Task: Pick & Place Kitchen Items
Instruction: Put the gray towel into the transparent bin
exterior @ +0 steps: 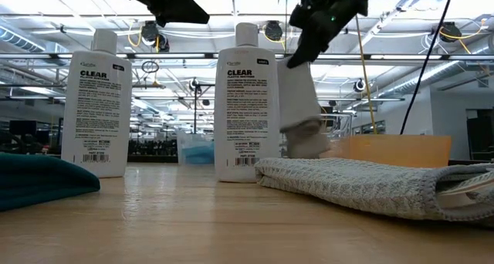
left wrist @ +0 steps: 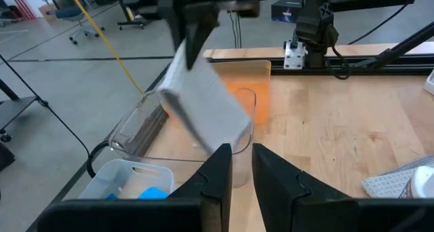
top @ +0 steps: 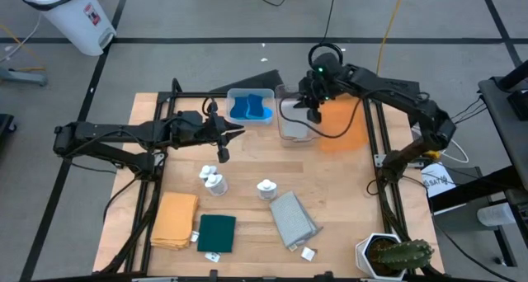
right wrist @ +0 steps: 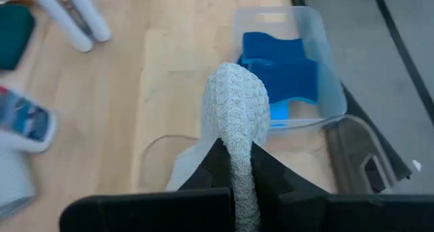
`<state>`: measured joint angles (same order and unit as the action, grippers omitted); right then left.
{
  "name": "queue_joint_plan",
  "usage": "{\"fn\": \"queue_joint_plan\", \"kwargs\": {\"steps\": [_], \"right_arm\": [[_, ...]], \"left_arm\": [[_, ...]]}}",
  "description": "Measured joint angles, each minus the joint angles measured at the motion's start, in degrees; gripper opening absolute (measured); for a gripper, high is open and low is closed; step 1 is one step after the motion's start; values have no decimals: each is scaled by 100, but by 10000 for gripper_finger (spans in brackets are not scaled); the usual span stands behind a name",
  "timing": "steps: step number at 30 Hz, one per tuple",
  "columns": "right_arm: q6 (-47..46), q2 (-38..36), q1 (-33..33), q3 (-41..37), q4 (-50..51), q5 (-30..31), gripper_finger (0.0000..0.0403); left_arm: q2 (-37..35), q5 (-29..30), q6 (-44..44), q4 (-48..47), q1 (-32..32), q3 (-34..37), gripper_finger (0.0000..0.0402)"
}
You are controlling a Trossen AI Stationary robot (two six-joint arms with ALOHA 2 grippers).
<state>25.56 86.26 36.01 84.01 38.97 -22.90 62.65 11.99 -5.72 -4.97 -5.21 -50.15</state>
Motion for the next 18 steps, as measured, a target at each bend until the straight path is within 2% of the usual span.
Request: {"fn": "queue_joint_plan", "kwargs": {"steps": [7, 11, 16, 18], "right_arm": [[4, -65, -50, -30, 395, -442, 1], [15, -36, -50, -343, 134, -541, 1], [16, -33, 96, -795, -194, -1200, 1], [40, -33, 159, -901, -318, -1133, 1]], "left_arm": [[0, 2, -39, 2, 0, 1, 63], [0, 2, -39, 2, 2, 2, 63], [0, 4, -42, 12, 2, 2, 63], [0, 4, -42, 13, 2, 2, 63]]}}
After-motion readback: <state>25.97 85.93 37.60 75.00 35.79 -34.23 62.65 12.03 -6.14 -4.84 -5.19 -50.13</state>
